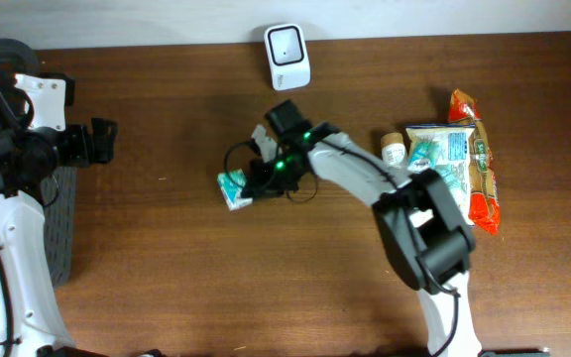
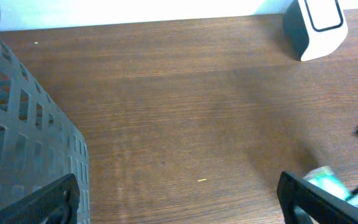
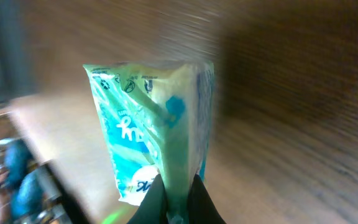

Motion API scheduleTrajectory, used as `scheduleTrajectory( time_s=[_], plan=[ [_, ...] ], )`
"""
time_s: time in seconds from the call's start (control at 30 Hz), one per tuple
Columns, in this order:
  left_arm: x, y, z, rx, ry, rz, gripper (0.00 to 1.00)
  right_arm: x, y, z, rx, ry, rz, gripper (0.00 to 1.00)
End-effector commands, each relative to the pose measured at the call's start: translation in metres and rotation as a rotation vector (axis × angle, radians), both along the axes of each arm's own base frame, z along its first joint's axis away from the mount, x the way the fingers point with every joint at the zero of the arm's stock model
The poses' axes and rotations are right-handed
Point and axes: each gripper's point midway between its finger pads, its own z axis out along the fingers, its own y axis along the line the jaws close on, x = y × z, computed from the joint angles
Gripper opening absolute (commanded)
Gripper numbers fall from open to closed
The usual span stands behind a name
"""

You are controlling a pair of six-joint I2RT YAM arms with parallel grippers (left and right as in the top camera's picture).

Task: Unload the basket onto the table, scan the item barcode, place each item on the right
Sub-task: 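Lift the mint-green pack and hold its barcode under the scanner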

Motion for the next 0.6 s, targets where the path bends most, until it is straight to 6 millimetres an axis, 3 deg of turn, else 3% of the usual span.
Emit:
scheduleTrajectory(
  time_s=[0.0,0.13,0.27,0.57],
  plan=[
    [0.000,-0.001,0.002,0.004,-0.009,-0.013,0.99,-0.015,-0.003,0.118,0.397,-0.022,0.133,0.04],
    [0.000,-0.001,0.002,0.004,-0.009,-0.013,0.99,-0.020,-0.032,0.177,0.710,0.033,0.228,0.04],
    [0.000,-0.001,0.002,0.004,-0.009,-0.013,0.99,0.002,-0.061,0.179,0.713,0.069,0.136,0.04],
    [0.000,-0.001,0.002,0.004,-0.009,-0.013,0.99,0.026,-0.093,0.179,0.668,0.270,-0.040,0.04]
  ],
)
